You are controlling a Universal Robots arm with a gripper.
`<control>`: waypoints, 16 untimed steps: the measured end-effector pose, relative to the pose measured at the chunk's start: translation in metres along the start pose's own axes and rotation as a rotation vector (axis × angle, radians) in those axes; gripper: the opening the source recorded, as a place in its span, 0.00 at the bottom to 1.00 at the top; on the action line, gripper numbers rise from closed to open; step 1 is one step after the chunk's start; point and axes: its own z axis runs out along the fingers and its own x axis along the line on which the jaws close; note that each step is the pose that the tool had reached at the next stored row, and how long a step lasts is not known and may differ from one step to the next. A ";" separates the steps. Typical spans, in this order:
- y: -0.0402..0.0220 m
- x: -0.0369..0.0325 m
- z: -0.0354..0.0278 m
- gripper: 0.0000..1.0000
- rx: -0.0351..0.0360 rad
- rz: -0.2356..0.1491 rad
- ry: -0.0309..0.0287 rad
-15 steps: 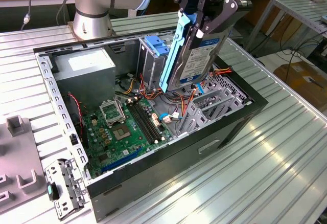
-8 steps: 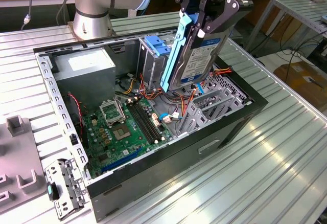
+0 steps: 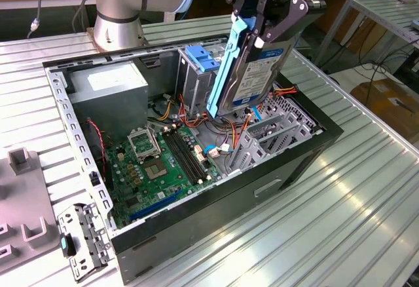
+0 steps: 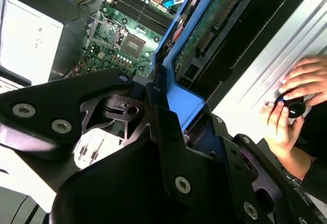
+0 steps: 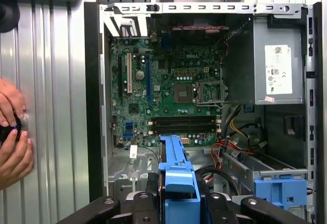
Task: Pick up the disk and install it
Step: 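Insert the disk into the insertion slot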
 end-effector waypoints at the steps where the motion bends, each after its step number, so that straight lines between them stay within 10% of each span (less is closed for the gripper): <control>1: -0.0002 0.0000 0.0000 0.37 0.0000 0.000 0.0000; 16: -0.0042 -0.0002 0.0000 0.37 0.0000 0.000 0.0000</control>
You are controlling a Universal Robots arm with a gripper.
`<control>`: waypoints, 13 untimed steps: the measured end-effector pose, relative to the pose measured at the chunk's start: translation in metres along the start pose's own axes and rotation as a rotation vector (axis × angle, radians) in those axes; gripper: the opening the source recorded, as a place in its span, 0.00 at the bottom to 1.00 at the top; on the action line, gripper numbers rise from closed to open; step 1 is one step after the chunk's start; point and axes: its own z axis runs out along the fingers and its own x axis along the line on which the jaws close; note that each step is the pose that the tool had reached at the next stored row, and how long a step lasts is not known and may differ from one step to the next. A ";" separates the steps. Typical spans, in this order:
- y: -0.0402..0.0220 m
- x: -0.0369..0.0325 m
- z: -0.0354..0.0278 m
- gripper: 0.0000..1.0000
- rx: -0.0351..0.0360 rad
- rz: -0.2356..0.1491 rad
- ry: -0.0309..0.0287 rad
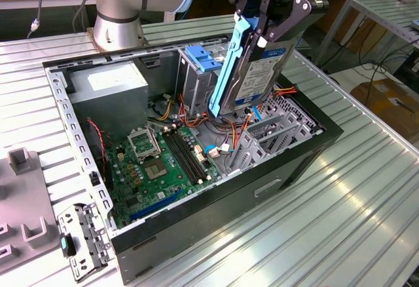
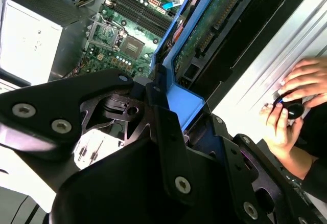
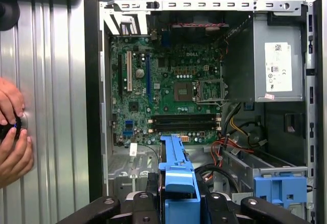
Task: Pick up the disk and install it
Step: 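Insert the disk into the insertion slot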
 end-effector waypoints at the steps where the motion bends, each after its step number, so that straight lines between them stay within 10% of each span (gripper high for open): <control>1: -0.0002 0.0000 0.0000 0.37 0.0000 0.000 0.0000; 13: -0.0025 0.0000 0.0000 0.37 0.0000 0.000 0.0000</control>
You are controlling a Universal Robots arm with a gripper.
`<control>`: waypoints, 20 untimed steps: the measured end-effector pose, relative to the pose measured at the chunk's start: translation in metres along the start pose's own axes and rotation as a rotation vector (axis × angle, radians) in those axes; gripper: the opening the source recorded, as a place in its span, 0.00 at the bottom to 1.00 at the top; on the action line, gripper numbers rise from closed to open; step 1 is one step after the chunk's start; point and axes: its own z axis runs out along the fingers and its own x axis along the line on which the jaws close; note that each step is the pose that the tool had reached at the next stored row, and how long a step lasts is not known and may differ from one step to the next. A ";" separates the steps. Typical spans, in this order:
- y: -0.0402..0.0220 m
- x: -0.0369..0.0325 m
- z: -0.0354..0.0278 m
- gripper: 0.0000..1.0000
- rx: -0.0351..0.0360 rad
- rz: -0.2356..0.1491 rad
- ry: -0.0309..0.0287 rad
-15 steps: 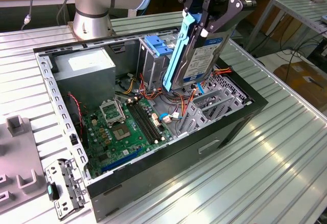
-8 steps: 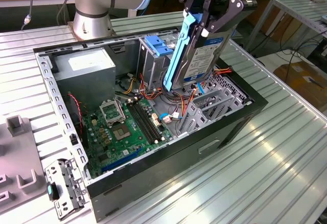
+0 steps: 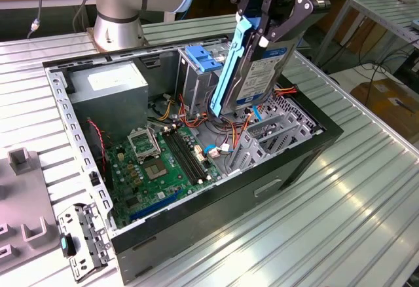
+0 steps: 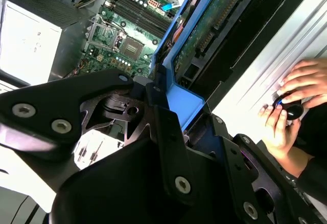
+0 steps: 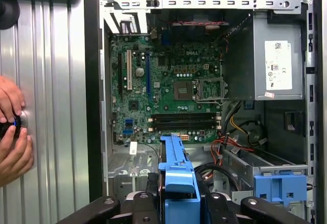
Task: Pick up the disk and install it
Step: 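Insert the disk into the insertion slot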
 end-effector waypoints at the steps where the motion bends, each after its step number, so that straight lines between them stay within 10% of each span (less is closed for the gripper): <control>1: -0.0001 0.0007 0.0000 0.37 0.0000 0.000 0.0000; 20: -0.0001 0.0034 0.0000 0.37 0.0001 0.000 0.0005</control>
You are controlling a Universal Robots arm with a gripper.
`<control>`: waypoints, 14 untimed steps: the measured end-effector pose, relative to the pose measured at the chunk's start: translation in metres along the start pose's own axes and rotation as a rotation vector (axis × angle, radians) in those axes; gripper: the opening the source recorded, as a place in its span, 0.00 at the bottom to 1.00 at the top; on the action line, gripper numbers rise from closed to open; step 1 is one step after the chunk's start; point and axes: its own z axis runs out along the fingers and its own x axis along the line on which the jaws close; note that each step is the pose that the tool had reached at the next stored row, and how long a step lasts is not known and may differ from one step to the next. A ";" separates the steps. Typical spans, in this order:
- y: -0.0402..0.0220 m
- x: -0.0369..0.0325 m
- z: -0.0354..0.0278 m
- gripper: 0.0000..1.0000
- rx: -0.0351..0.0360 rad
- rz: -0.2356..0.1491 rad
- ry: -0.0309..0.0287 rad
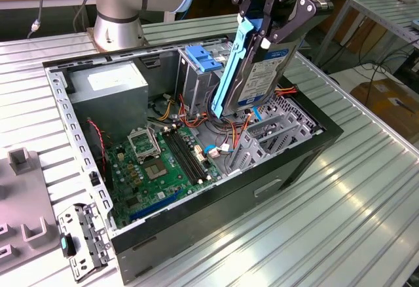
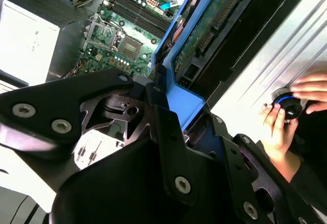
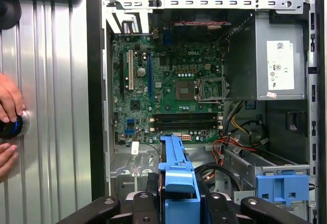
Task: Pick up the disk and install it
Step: 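Insert the disk into the insertion slot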
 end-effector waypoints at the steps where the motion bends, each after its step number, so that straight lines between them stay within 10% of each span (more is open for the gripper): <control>1: 0.0000 0.0001 0.0004 0.37 0.0003 0.000 0.0025; 10: -0.0255 0.0007 0.0126 0.37 0.0100 0.000 0.0129; 14: -0.0323 0.0114 0.0199 0.37 0.0105 0.000 0.0131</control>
